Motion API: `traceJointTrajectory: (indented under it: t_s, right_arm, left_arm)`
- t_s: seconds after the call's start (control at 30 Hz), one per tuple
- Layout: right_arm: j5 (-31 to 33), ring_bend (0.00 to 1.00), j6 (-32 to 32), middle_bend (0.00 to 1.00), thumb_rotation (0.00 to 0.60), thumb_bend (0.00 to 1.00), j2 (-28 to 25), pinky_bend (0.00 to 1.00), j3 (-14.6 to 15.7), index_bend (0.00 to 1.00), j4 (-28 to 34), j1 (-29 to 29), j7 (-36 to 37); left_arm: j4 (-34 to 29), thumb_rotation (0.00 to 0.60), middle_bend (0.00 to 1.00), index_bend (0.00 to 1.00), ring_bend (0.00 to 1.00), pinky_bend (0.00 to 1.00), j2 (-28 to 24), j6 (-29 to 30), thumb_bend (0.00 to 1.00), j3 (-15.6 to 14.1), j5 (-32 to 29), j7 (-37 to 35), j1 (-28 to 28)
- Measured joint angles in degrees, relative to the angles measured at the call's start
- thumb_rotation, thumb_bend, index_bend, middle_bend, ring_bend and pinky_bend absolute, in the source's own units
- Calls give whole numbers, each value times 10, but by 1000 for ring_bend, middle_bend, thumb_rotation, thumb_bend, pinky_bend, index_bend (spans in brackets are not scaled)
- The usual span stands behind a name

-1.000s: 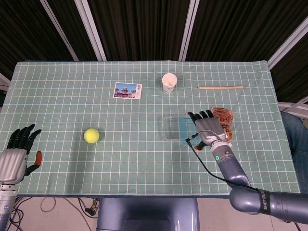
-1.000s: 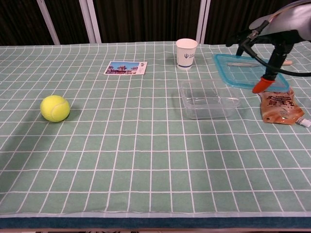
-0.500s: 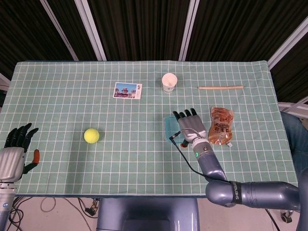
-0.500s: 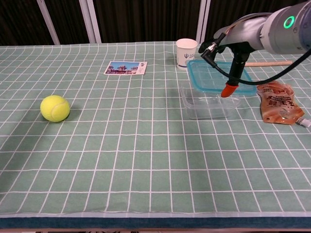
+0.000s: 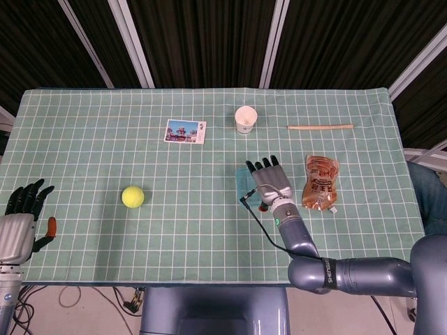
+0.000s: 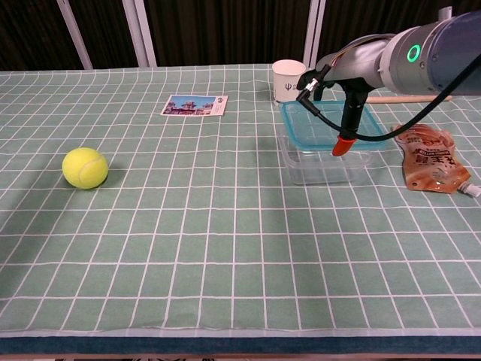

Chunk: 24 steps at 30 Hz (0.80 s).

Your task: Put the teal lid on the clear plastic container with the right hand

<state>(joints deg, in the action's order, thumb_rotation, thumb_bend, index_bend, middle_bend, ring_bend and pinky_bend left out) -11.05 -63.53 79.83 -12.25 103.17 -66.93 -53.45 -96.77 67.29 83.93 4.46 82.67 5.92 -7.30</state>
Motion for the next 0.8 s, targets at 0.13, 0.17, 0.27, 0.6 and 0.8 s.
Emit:
traceJointTrajectory:
  t_s: [0.13, 0.17, 0.27, 0.6, 0.8]
  right_arm:
    - [2, 97, 9, 387, 600, 154, 5, 0, -3, 21, -13, -7, 1]
    - [3, 97, 10, 387, 600, 154, 6, 0, -4, 21, -15, -8, 2]
    - [10, 97, 16, 387, 600, 154, 10, 0, -5, 21, -27, -12, 2]
    - [63, 97, 11, 387, 600, 155, 34, 0, -11, 21, -65, -32, -8]
    - [91, 97, -6, 387, 600, 155, 46, 0, -19, 21, -73, -39, -16]
  left_arm:
    - [-1, 600, 0, 123, 0, 0, 1, -2, 564, 0, -5, 3, 0]
    - [-1, 600, 0, 123, 0, 0, 1, -3, 564, 1, -6, 4, 0]
    - [-2, 600, 0, 123, 0, 0, 1, -5, 564, 1, -10, 6, -1]
    - [-3, 600, 0, 123, 0, 0, 0, -11, 564, 1, -18, 8, -2]
    - [-5, 600, 0, 123, 0, 0, -1, -13, 564, 1, -20, 8, -2]
